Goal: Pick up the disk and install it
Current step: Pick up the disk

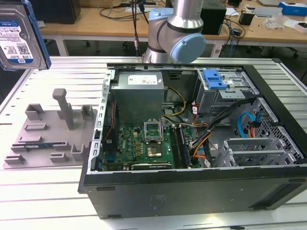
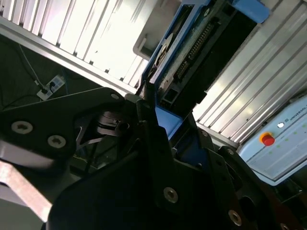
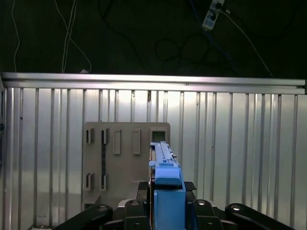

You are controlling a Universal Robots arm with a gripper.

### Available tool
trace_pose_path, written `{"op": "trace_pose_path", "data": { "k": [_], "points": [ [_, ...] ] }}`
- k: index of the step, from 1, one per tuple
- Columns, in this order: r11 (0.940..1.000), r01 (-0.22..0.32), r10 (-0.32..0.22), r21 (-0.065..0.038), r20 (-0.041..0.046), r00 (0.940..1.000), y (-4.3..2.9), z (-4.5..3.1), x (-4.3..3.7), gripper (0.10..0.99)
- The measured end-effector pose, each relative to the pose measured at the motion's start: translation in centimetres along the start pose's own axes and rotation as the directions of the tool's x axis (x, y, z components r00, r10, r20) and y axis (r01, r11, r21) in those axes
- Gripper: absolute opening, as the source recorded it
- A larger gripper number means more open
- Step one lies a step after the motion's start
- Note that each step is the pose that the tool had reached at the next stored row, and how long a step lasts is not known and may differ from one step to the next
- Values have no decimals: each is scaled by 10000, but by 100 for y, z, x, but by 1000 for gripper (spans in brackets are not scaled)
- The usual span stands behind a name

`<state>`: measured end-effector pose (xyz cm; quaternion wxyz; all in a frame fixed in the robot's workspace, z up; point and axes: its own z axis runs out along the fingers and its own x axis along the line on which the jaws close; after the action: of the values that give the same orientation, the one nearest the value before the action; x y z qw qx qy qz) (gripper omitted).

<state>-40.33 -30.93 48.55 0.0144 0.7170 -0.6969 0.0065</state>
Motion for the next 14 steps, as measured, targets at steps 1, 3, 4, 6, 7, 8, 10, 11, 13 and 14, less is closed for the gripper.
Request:
{"op": "trace_pose_path", "data": {
  "k": [1,3,4,6,7,8,10,11,13,14],
  "points": [
    [10000,0,0,0,0,10000,-1,-23,1,369],
    [10000,-1,1,0,0,10000,-1,-62,2,369],
    [10000,-1,1,0,0,10000,-1,-88,3,369],
    [10000,-1,1,0,0,10000,-2,-104,4,369],
    [10000,-1,1,1,0,10000,-2,-104,4,369],
    [10000,-1,1,1,0,10000,-2,-104,4,369],
    [10000,-1,1,-1,0,10000,-2,-105,5,369],
    [10000,-2,2,-1,0,10000,-2,-105,5,369],
    [10000,-2,2,0,0,10000,-1,-104,5,369],
    [10000,-2,2,-1,0,10000,-2,-105,5,369]
  ]
}}
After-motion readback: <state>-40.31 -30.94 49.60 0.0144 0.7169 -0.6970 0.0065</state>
